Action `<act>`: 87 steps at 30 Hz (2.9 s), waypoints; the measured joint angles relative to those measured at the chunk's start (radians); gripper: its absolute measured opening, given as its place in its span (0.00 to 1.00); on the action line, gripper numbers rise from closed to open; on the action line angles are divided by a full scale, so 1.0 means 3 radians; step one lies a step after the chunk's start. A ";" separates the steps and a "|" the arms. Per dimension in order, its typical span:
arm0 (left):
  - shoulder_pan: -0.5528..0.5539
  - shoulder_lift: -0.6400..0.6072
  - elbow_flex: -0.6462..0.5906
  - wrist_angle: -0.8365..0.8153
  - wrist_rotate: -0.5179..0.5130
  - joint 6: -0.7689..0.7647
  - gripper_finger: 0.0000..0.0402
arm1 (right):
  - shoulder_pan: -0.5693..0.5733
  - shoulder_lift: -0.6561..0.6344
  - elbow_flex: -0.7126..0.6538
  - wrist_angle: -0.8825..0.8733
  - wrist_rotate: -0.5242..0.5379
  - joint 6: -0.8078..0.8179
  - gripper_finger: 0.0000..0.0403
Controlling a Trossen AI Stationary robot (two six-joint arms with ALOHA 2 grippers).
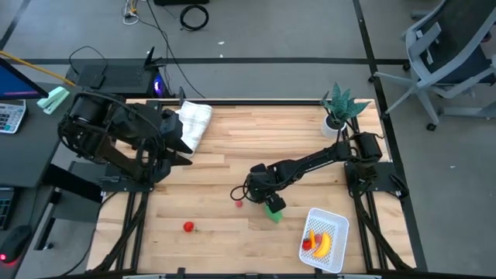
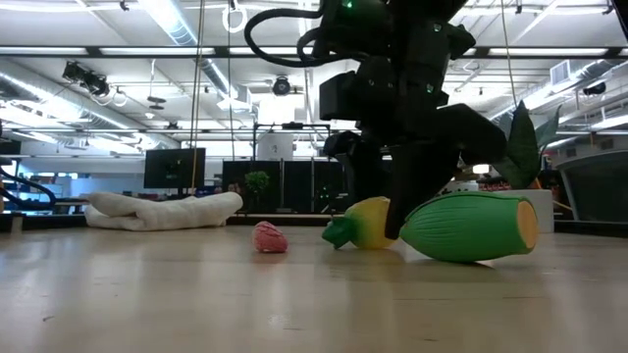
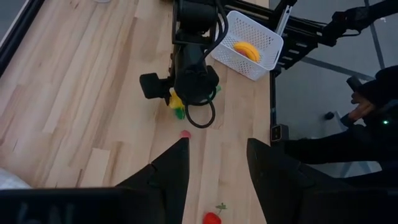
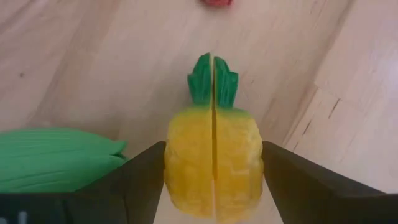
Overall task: Pick and placing Produce into tupperware
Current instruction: Put the yellow pineapple into the white basket
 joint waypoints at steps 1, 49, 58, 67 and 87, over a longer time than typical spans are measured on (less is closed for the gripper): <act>0.0000 0.0000 0.0000 -0.0001 0.0001 -0.0001 0.42 | 0.0001 0.0000 0.0000 0.0000 -0.0003 -0.0001 0.66; -0.0001 0.0001 0.0000 -0.0001 -0.0196 0.0218 0.42 | 0.2560 -0.1638 0.0004 -0.1727 0.0101 0.6012 0.44; -0.0001 0.0001 0.0000 -0.0001 -0.0224 0.0116 0.42 | 0.2408 -0.1056 -0.0114 -0.1789 -0.0241 0.5970 0.44; -0.0001 0.0001 0.0000 -0.0001 -0.0224 0.0059 0.41 | 0.2091 -0.0735 -0.0387 -0.1709 -0.0361 0.5582 0.44; -0.0001 0.0001 0.0000 -0.0001 -0.0212 -0.0031 0.40 | 0.1794 -0.0890 -0.0532 -0.1653 -0.0534 0.5407 0.66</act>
